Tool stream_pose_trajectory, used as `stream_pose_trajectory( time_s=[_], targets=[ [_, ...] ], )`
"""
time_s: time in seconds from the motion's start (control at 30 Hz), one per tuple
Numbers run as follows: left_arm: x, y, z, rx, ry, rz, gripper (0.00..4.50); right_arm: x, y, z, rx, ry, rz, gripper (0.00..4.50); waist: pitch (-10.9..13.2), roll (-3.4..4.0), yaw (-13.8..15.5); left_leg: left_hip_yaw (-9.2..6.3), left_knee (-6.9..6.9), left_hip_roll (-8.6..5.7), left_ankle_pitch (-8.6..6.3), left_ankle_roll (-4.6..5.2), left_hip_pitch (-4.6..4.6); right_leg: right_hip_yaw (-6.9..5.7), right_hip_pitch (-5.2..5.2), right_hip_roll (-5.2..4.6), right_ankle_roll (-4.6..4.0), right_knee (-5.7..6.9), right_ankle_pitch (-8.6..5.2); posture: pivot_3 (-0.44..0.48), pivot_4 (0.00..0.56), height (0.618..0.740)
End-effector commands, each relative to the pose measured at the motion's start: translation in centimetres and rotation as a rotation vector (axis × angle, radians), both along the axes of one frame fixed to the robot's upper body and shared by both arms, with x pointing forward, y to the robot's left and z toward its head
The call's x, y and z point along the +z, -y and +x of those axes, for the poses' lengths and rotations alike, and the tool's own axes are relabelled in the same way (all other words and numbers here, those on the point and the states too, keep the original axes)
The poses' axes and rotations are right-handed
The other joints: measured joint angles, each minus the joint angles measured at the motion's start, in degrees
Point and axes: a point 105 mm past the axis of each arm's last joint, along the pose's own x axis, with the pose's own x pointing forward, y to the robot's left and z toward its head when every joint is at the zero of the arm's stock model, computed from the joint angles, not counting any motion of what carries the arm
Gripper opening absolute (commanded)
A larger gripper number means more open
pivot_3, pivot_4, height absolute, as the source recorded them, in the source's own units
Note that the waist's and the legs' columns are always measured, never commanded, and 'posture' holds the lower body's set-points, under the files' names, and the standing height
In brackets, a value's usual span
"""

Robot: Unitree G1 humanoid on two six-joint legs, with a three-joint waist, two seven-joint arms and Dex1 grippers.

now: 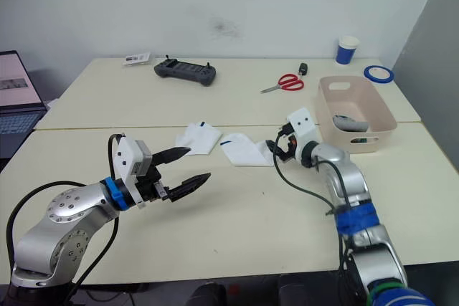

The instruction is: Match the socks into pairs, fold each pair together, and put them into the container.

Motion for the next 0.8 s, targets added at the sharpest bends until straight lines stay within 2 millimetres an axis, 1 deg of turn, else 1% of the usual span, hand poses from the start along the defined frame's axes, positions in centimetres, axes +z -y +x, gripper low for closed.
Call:
stream_pose_trajectory(
  time_s=[0.03, 0.1, 0.17, 0.33, 0.4, 0.5, 0.63, 0.67, 0.8],
  targets=[
    [0.3, 0.9, -0.5, -0.032, 0.040, 0.023, 4.50, 0.2, -0.2, 1.1, 0.003, -0.004, 0.044, 4.48, 0.00, 0.00, 0.03, 0.00, -0.04, 0.01, 0.00, 0.01, -0.01, -0.01, 0.00, 0.00, -0.01, -0.07, 0.00, 0.000, 0.150, 0.740],
    [0.1, 1.1, -0.8, -0.038, 0.041, 0.033, 4.50, -0.1, -1.1, 0.8, 0.055, -0.047, 0.080, 4.48, 0.00, 0.01, 0.08, -0.01, -0.07, 0.02, -0.01, 0.02, -0.06, -0.03, 0.00, 0.00, -0.02, -0.21, 0.00, 0.000, 0.150, 0.740],
    [0.2, 1.0, -0.9, -0.035, 0.042, 0.032, 4.50, -0.5, -1.6, 0.5, 0.097, -0.070, 0.078, 4.48, 0.01, 0.02, 0.09, 0.01, -0.07, 0.03, -0.03, 0.05, -0.10, 0.00, 0.00, -0.01, -0.01, -0.29, 0.00, 0.000, 0.150, 0.740],
    [-0.3, 0.8, -0.9, -0.041, 0.024, 0.038, 4.50, -1.3, -2.0, 0.4, 0.108, -0.102, 0.070, 4.48, 0.01, 0.02, 0.07, 0.02, -0.07, 0.02, -0.03, 0.05, -0.09, -0.02, 0.00, -0.03, 0.00, -0.29, 0.00, 0.000, 0.150, 0.740],
    [-0.5, 0.8, -1.1, -0.056, 0.013, 0.042, 4.50, -1.7, -2.8, 0.2, 0.121, -0.123, 0.088, 4.48, 0.01, 0.03, 0.06, 0.01, -0.06, 0.02, -0.03, 0.05, -0.08, -0.02, 0.00, -0.02, 0.00, -0.28, 0.00, 0.000, 0.150, 0.740],
    [-0.5, 0.6, -0.9, -0.059, 0.010, 0.049, 4.50, -2.1, -4.2, -0.3, 0.154, -0.153, 0.125, 3.91, 0.02, 0.03, -0.17, 0.02, -0.06, 0.03, -0.03, 0.05, -0.05, 0.00, 0.00, 0.01, 0.00, -0.27, -0.01, 0.000, 0.150, 0.740],
    [-0.4, 0.7, -0.8, -0.067, 0.010, 0.051, 4.50, -2.3, -5.5, -0.7, 0.191, -0.168, 0.150, 2.52, 0.02, 0.03, -0.09, 0.01, -0.04, 0.03, -0.02, 0.04, -0.03, 0.00, 0.00, 0.01, 0.00, -0.20, 0.00, 0.000, 0.150, 0.740],
    [-0.4, 0.8, -0.8, -0.068, 0.008, 0.054, 4.50, -2.3, -5.8, -0.8, 0.203, -0.172, 0.163, 2.17, 0.02, 0.03, -0.08, 0.01, -0.03, 0.03, -0.02, 0.04, -0.03, 0.00, 0.00, 0.01, 0.01, -0.20, 0.00, 0.000, 0.150, 0.740],
    [-0.2, -0.1, -0.8, -0.036, 0.009, 0.057, 4.50, -1.4, -7.6, -0.9, 0.237, -0.164, 0.205, 0.83, 0.02, 0.04, -0.15, 0.02, -0.04, 0.03, -0.02, 0.04, -0.04, 0.00, 0.00, 0.01, 0.00, -0.22, 0.00, 0.000, 0.150, 0.740]
  ],
)
